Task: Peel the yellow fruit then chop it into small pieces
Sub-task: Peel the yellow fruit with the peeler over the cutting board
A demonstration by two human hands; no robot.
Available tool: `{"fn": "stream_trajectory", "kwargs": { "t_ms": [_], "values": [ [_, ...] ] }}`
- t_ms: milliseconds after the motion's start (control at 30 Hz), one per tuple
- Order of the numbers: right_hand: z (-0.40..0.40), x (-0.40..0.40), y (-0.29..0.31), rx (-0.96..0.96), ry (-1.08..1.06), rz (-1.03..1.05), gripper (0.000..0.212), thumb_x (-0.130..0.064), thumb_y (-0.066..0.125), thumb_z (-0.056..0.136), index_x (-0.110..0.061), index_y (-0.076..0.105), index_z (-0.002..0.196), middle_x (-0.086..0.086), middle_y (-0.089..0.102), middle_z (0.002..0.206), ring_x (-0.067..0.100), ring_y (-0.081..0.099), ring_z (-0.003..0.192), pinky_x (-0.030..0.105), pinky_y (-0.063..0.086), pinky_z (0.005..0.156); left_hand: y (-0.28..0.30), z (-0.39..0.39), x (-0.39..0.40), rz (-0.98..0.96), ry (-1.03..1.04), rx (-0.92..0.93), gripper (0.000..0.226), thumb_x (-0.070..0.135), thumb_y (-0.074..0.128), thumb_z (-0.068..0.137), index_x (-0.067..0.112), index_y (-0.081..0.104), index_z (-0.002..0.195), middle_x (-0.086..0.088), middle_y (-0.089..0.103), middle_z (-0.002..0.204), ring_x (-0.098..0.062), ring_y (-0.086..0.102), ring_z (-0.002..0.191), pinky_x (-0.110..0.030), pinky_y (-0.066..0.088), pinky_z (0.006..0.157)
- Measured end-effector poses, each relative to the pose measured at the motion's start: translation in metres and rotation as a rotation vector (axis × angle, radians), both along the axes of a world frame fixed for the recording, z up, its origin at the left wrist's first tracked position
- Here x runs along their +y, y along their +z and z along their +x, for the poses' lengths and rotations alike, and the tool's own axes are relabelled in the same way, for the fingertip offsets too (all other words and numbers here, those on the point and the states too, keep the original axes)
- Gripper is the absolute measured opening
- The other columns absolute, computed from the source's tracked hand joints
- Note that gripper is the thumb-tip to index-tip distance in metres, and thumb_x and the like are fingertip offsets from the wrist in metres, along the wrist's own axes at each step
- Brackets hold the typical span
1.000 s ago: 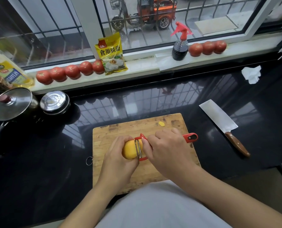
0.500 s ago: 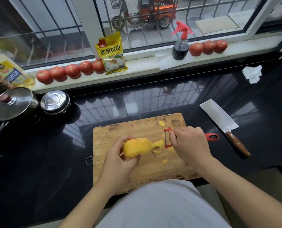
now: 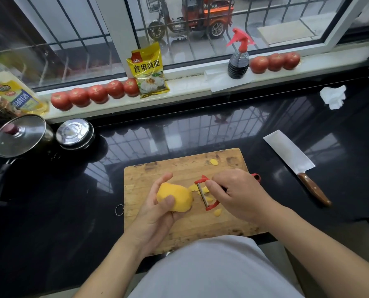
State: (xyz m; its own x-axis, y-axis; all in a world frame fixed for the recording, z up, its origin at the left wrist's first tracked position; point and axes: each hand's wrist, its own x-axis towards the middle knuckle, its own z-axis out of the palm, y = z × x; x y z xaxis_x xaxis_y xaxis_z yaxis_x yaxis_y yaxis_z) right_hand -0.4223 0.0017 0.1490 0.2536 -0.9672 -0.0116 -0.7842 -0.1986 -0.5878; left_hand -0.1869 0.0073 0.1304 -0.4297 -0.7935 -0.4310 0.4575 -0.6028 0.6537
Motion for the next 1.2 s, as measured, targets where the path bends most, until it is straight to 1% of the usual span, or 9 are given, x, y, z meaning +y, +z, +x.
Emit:
{"fn": "stream_trajectory", "kwargs": {
  "t_ms": [100, 267, 433, 533, 667, 733, 933, 1067, 1200],
  "values": [
    [0.0, -0.001, 0.004, 0.058, 0.076, -0.123, 0.052, -0.046, 0.034, 0.106, -0.021, 0.048, 0.062, -0.005, 0.045, 0.055, 0.014, 0.044, 0.055, 0.037, 0.046, 0.065, -0.001, 0.0, -0.001, -0.046, -0.062, -0.13, 0.101, 0.029, 0.105, 0.049, 0.029, 0.049, 0.133, -0.015, 0.06, 0.124, -0.033, 0.066, 0.107, -0.043, 0.059, 0.086],
    [0.0, -0.005, 0.015, 0.195, 0.163, -0.301, 0.049, -0.041, 0.036, 0.108, -0.021, 0.054, 0.067, -0.009, 0.044, 0.06, 0.014, 0.039, 0.058, 0.036, 0.039, 0.063, 0.004, 0.004, 0.001, -0.198, -0.225, -0.52, 0.08, 0.039, 0.097, 0.055, 0.045, 0.051, 0.12, -0.008, 0.054, 0.134, -0.03, 0.064, 0.112, -0.044, 0.06, 0.09],
    [0.005, -0.006, 0.015, 0.281, 0.179, -0.341, 0.047, -0.042, 0.035, 0.108, -0.023, 0.055, 0.07, -0.011, 0.043, 0.062, 0.013, 0.037, 0.059, 0.031, 0.032, 0.064, 0.002, 0.0, 0.006, -0.195, -0.13, -0.386, 0.079, 0.037, 0.09, 0.066, 0.043, 0.059, 0.138, -0.007, 0.066, 0.135, -0.033, 0.067, 0.119, -0.053, 0.056, 0.1],
    [0.005, -0.003, 0.016, 0.278, 0.145, -0.35, 0.048, -0.043, 0.035, 0.108, -0.023, 0.054, 0.069, -0.011, 0.044, 0.061, 0.012, 0.037, 0.058, 0.029, 0.027, 0.066, 0.001, -0.004, 0.009, -0.131, -0.092, -0.239, 0.085, 0.041, 0.088, 0.071, 0.035, 0.052, 0.148, -0.01, 0.068, 0.135, -0.035, 0.068, 0.117, -0.046, 0.058, 0.094],
    [0.014, 0.003, 0.021, 0.309, 0.122, -0.427, 0.045, -0.041, 0.04, 0.107, -0.021, 0.057, 0.07, -0.008, 0.047, 0.062, 0.015, 0.038, 0.06, 0.03, 0.029, 0.068, 0.004, -0.009, 0.012, -0.138, -0.097, -0.261, 0.052, 0.043, 0.067, 0.09, 0.027, 0.06, 0.139, -0.01, 0.068, 0.131, -0.027, 0.066, 0.102, -0.039, 0.052, 0.077],
    [0.02, 0.007, 0.021, 0.354, 0.114, -0.432, 0.046, -0.041, 0.039, 0.107, -0.019, 0.06, 0.073, -0.006, 0.051, 0.064, 0.017, 0.042, 0.061, 0.034, 0.037, 0.067, 0.004, -0.012, 0.014, -0.131, -0.106, -0.27, 0.045, 0.044, 0.059, 0.093, 0.028, 0.065, 0.134, -0.007, 0.069, 0.121, -0.024, 0.063, 0.097, -0.037, 0.049, 0.072],
    [0.026, 0.015, 0.02, 0.396, 0.05, -0.443, 0.048, -0.041, 0.038, 0.107, -0.019, 0.061, 0.071, -0.004, 0.052, 0.061, 0.017, 0.043, 0.058, 0.036, 0.041, 0.062, 0.007, -0.021, 0.017, -0.142, -0.117, -0.35, 0.052, 0.064, 0.05, 0.093, 0.034, 0.067, 0.132, -0.009, 0.068, 0.112, -0.025, 0.057, 0.092, -0.034, 0.045, 0.065],
    [0.029, 0.019, 0.016, 0.381, 0.04, -0.458, 0.047, -0.04, 0.039, 0.106, -0.019, 0.059, 0.069, -0.004, 0.053, 0.061, 0.019, 0.044, 0.058, 0.037, 0.041, 0.062, 0.003, -0.024, 0.019, -0.099, -0.093, -0.354, 0.066, 0.07, 0.051, 0.09, 0.022, 0.065, 0.134, -0.011, 0.066, 0.102, -0.026, 0.053, 0.087, -0.031, 0.043, 0.06],
    [0.028, 0.021, 0.012, 0.358, 0.039, -0.463, 0.047, -0.04, 0.04, 0.106, -0.019, 0.06, 0.069, -0.004, 0.054, 0.06, 0.018, 0.046, 0.057, 0.038, 0.043, 0.062, 0.001, -0.026, 0.023, -0.078, -0.08, -0.357, 0.061, 0.069, 0.054, 0.09, 0.023, 0.068, 0.128, -0.011, 0.065, 0.099, -0.028, 0.053, 0.087, -0.031, 0.043, 0.06]
  ]
}}
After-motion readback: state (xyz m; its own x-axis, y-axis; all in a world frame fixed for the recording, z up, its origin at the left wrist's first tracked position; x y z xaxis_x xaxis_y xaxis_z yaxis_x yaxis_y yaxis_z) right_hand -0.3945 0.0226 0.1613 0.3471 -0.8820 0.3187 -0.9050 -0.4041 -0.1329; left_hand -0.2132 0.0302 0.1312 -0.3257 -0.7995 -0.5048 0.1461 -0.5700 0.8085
